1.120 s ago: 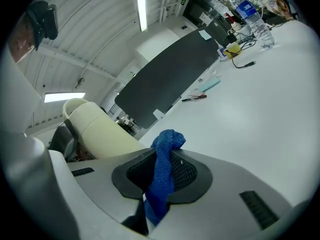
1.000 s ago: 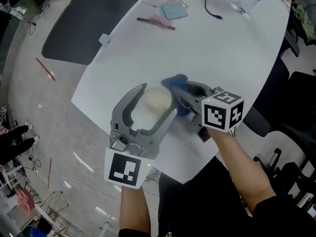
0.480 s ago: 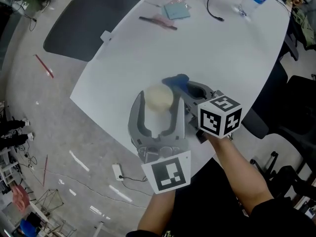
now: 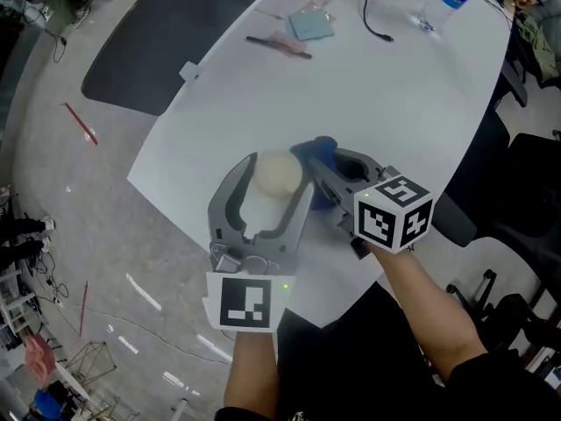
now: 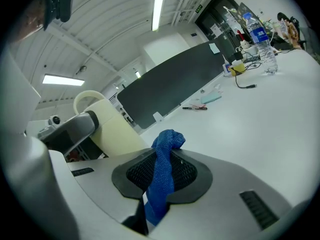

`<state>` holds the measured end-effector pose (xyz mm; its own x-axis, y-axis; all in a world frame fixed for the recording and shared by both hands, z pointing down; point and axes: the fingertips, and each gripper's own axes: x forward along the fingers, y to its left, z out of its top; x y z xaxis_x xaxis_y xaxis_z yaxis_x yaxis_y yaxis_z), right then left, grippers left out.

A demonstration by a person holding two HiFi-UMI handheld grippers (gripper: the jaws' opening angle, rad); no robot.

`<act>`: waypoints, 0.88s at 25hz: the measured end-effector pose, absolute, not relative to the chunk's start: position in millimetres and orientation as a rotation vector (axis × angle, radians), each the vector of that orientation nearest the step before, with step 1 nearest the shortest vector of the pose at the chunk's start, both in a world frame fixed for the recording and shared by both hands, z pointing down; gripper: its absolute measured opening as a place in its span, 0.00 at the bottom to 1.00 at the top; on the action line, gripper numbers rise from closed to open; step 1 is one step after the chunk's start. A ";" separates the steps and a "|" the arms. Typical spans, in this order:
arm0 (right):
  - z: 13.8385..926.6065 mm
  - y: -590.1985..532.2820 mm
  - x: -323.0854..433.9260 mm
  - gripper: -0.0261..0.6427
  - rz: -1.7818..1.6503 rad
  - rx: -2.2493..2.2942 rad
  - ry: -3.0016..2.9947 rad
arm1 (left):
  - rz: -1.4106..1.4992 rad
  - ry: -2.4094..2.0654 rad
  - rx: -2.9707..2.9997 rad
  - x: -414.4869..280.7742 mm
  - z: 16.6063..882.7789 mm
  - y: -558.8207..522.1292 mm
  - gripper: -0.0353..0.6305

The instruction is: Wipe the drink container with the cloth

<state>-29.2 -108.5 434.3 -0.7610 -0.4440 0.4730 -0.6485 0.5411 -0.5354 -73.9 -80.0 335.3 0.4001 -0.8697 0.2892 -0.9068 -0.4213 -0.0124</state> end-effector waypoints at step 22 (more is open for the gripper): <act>445.0 -118.5 -37.0 0.12 1.325 0.860 -2.468 | 0.390 -1.209 2.753 -68.6 333.5 -82.6 0.47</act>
